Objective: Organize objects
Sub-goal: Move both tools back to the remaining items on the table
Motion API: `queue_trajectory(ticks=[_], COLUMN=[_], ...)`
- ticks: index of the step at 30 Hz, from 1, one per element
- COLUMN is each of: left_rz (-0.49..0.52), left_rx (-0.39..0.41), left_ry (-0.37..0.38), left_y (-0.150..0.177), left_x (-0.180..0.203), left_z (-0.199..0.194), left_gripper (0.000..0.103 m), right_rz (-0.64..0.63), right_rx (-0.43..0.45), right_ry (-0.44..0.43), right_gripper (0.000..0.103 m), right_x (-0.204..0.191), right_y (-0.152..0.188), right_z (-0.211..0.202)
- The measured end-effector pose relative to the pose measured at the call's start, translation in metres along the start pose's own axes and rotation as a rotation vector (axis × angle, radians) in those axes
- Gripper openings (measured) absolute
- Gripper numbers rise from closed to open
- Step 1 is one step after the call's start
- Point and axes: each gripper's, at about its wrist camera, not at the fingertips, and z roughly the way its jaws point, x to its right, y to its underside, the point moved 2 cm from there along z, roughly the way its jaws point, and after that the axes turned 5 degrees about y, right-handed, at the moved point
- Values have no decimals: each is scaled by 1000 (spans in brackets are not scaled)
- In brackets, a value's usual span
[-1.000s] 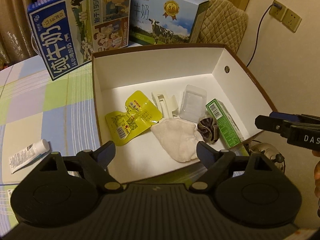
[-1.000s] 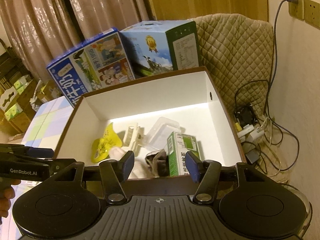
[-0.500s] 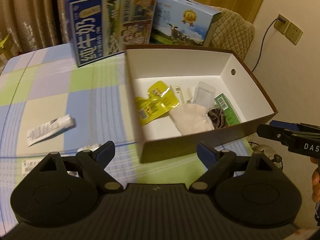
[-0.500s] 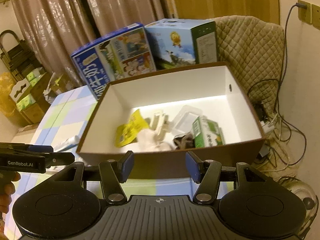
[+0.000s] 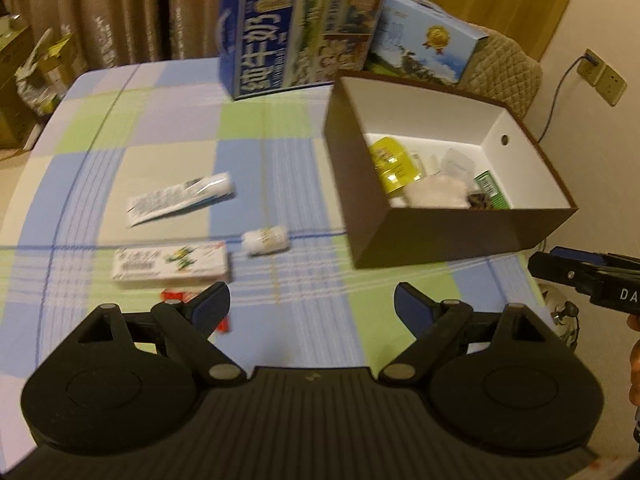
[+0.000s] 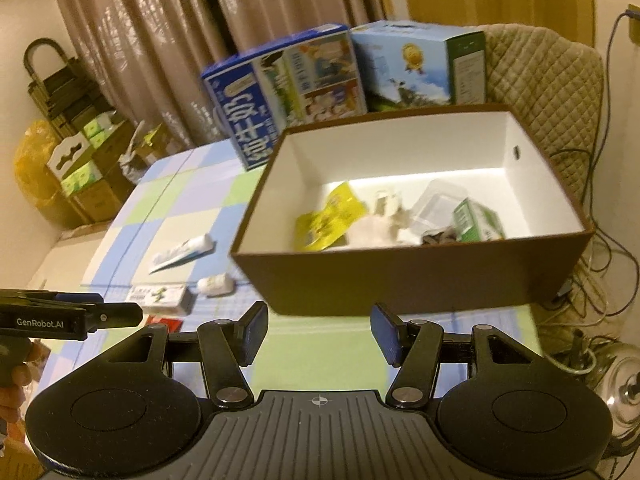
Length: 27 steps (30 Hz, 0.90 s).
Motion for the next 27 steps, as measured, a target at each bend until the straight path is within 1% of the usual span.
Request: queue_trajectory(ticks=[11,21,27], left_rz=[-84,-115,-115], left_rx=[-38,-53,-66], left_ry=[-60,-82,-78], left_y=[36,45,45], left_x=[-62,-102,-114], left_z=[-15,-22,-17], left_gripper=[87,87,87], right_rz=[-57,-108,-112], right_rx=[-77,-137,-159], right_ry=[-55,-83,-76], right_gripper=[54,54,54], right_x=[-59,-106,-118], right_y=[22,36,40], right_z=[30,60,72])
